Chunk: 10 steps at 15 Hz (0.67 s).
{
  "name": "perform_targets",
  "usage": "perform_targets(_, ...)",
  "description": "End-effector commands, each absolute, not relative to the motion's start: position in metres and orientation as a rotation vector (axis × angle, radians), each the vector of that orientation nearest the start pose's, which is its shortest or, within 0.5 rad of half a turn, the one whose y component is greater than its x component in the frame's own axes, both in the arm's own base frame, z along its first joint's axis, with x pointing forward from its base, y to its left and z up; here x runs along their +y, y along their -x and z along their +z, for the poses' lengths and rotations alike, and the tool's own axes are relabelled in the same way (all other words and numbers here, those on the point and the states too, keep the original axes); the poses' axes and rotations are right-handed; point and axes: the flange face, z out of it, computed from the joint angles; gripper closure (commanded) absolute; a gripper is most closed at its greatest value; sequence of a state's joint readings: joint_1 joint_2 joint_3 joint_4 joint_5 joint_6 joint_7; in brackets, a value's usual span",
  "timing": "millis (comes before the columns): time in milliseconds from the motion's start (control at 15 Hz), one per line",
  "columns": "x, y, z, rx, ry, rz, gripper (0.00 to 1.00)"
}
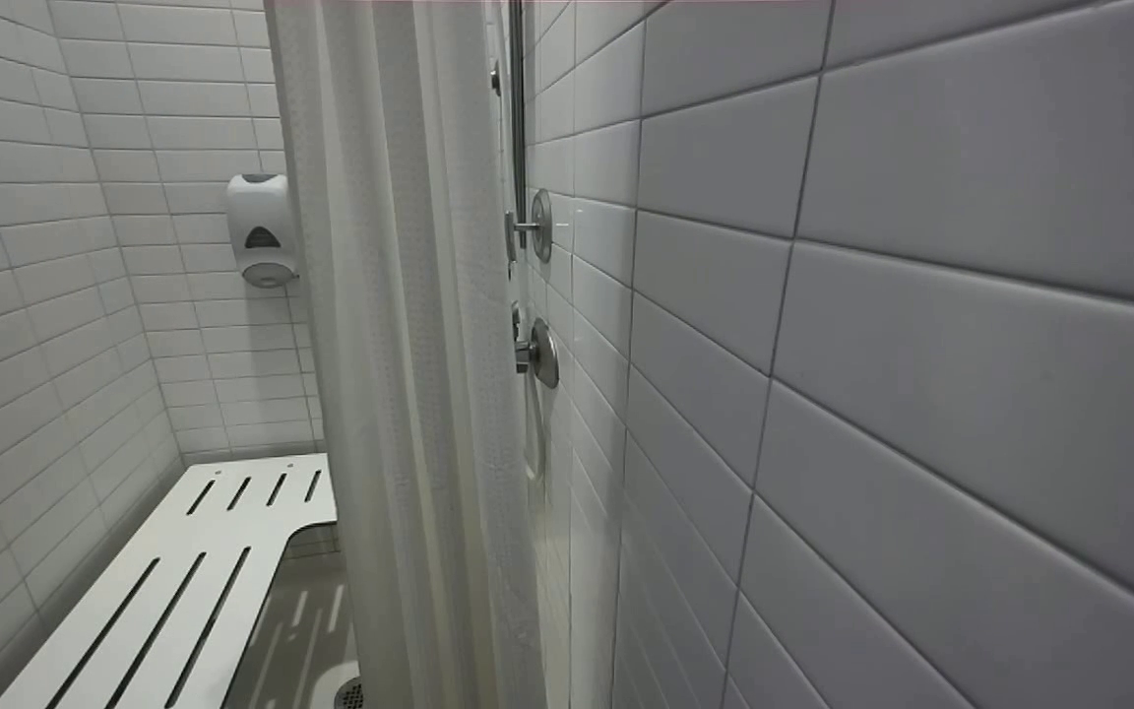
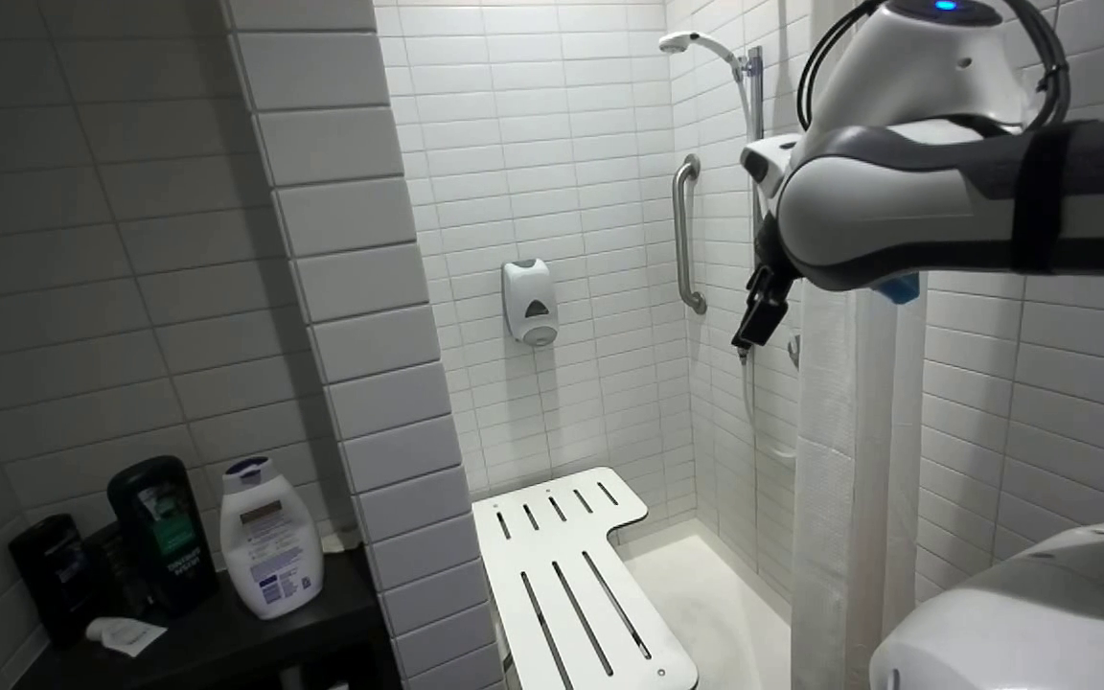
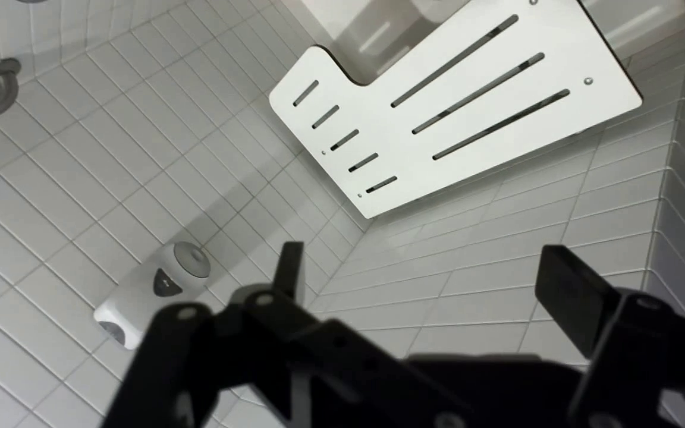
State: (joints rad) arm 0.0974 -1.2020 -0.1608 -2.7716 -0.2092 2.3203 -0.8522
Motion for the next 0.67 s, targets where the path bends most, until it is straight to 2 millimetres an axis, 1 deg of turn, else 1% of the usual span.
perform_targets(0,-0.054,-0.246,0.588,-1.475,3.063,-1.096,0.0)
perform_targets(133,-0.067,-0.24,0.59,-1.481,3.145,-1.045,0.0)
perform_targets(400,-0.098,-0.225,0.608,-1.438,3.367,-0.934,0.0)
perform_targets(600,-0.121,-0.223,0.623,-1.398,3.519,-0.872,0.0)
